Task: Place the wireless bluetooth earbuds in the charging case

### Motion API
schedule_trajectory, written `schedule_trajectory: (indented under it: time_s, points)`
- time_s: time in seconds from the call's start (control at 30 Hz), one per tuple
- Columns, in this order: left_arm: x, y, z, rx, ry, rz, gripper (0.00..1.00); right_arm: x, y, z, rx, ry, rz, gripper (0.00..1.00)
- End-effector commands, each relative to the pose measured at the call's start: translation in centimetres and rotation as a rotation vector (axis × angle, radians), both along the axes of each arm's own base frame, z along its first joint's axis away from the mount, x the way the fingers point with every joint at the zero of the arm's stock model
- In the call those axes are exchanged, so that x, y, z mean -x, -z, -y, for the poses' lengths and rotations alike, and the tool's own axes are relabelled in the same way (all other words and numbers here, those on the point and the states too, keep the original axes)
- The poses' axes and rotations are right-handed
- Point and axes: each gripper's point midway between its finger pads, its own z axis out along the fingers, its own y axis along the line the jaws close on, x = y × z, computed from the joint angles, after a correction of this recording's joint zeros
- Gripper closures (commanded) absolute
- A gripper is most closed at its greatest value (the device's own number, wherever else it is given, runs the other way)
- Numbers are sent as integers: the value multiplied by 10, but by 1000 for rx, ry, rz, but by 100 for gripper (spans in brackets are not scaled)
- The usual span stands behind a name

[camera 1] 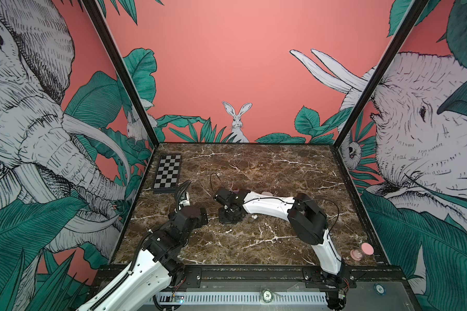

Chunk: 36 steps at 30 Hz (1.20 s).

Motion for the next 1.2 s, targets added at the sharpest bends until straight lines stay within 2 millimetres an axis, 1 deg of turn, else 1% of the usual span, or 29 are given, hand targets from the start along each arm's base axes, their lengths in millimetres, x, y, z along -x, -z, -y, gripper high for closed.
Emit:
schedule_trajectory:
  time_s: [0.0,0.5,0.67,1.17]
  points:
    - [-1,4,-2,-3,-10,0,1,1,4,-1,19,6,-11,76]
    - [-1,4,-3,-1,-13,0,1,2,11,0,41,7,-22,76]
    - [-1,6,-2,-2,-12,-3,1,1,11,-3,43,1,-25,74]
    - [-2,5,-1,6,-10,-4,1,-1,16,2,90,-2,-26,75]
